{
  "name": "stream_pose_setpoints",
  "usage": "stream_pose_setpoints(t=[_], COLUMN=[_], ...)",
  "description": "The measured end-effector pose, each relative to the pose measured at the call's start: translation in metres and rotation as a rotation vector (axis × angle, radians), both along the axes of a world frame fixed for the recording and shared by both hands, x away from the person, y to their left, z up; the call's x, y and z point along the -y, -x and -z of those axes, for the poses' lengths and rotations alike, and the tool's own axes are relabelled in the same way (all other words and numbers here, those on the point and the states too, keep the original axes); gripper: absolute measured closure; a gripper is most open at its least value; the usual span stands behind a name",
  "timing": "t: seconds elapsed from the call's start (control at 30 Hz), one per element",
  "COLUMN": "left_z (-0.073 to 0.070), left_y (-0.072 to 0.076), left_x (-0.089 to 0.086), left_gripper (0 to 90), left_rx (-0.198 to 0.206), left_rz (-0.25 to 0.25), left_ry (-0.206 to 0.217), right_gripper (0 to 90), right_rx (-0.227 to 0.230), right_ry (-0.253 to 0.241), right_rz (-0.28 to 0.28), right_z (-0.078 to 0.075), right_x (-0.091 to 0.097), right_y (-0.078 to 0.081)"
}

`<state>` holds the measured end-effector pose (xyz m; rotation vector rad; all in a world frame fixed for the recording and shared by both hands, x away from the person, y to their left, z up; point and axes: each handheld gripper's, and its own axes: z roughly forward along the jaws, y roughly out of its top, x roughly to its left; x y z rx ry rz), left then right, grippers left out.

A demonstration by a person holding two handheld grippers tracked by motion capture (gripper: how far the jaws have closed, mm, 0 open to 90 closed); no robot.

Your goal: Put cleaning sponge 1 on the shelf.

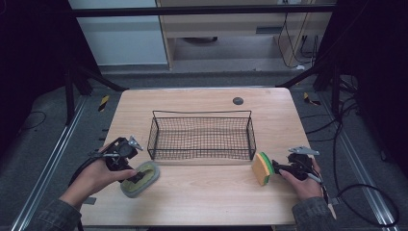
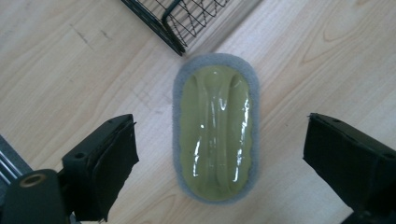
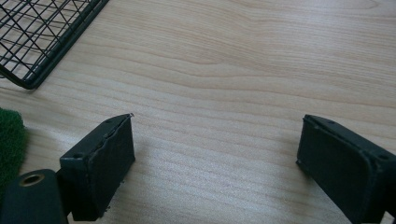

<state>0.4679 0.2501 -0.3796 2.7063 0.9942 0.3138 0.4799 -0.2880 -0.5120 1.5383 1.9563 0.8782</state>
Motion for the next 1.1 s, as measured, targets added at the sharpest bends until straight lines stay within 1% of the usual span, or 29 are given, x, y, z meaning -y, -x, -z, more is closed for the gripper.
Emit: stream_pose_setpoints(t=[0.03,0.07,0.13,0.27,0.33,0.47,0.53,0.7,0.77,0.87,0.9,1.03,1.1], left_z=[0.000,0.003,0.006,0.007,0.008,0.010,0.012,0.014,0.015,0.018,0.022,0.028,0.032], left_y=[0.000,0.001,0.001,0.001,0.001,0.001,0.002,0.001,0.000,-0.002,-0.004,-0.009,-0.013], left_x=[0.000,0.002,0.003,0.000,-0.001,-0.002,-0.004,-0.005,-0.004,-0.002,-0.002,-0.002,-0.001], left_gripper=[9.7,11.1,14.3,21.1,23.9,28.0,28.1,27.1,26.0,25.9,26.2,30.8,35.8], left_rx=[0.000,-0.015,-0.025,-0.022,-0.021,-0.031,-0.041,-0.047,-0.050,-0.058,-0.060,-0.067,-0.080], left_rz=[0.000,0.014,0.017,-0.001,0.001,0.004,0.012,0.002,0.000,-0.001,-0.006,-0.011,-0.007], left_ry=[0.000,-0.024,-0.037,-0.029,-0.030,-0.033,-0.035,-0.032,-0.028,-0.036,-0.038,-0.033,-0.036], right_gripper=[11.2,11.0,10.8,10.7,10.7,10.7,10.7,10.7,10.7,10.8,10.7,10.7,10.7], right_rx=[0.000,0.000,-0.001,-0.002,-0.002,-0.002,-0.002,-0.002,-0.002,-0.002,-0.001,-0.002,-0.001], right_ry=[0.000,0.002,0.003,0.002,0.001,0.001,0.001,0.001,0.002,0.003,0.002,0.003,0.005], right_rz=[0.000,-0.001,-0.002,-0.001,-0.001,-0.001,-0.001,-0.001,-0.001,-0.001,-0.001,-0.001,0.000], right_z=[0.000,0.000,0.000,0.000,0.000,0.000,0.000,0.000,0.000,0.000,0.000,0.000,0.000], right_x=[0.000,0.000,0.000,0.000,0.000,0.000,0.000,0.000,0.000,0.000,0.000,0.000,0.000], right_y=[0.000,0.000,0.000,0.000,0.000,0.000,0.000,0.000,0.000,0.000,0.000,0.000,0.000])
